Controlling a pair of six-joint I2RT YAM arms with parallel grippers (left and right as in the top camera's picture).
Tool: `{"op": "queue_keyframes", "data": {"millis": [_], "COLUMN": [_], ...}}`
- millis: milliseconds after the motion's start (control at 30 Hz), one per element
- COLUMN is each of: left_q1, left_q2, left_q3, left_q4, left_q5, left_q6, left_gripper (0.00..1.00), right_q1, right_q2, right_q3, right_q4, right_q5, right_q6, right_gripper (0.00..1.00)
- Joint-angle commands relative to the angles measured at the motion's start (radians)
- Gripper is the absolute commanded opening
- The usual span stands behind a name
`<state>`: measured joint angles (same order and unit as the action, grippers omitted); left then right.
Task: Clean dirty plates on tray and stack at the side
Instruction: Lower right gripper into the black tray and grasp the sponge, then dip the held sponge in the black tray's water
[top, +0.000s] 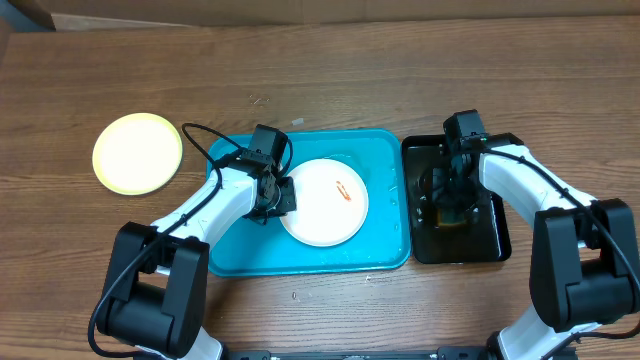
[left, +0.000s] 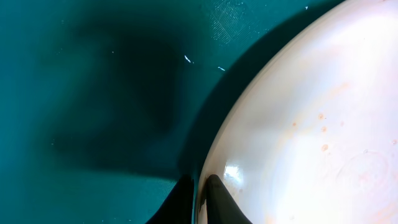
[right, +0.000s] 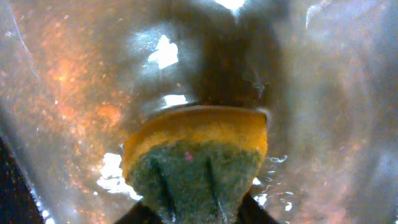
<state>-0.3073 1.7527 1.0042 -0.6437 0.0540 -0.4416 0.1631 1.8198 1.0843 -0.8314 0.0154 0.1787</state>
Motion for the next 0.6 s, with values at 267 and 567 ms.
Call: {"op": "queue_keyframes", "data": {"millis": [267, 567], "left_q1": [0.000, 0.000], "left_q2": [0.008, 0.008], "left_q3": [0.012, 0.012], "left_q4": [0.001, 0.005], "left_q5": [-0.020, -0.020], "left_q6": [0.014, -0.010], "left_gripper": [0.26, 0.14], "right_q1": [-0.005, -0.004], "right_q2": [-0.006, -0.006], "right_q3": [0.131, 0.171], "right_q4": [-0.108, -0.159], "right_q5": [0.010, 0.022], "right_q6": [0.008, 0.084], "right_gripper": [0.04, 0.04]}}
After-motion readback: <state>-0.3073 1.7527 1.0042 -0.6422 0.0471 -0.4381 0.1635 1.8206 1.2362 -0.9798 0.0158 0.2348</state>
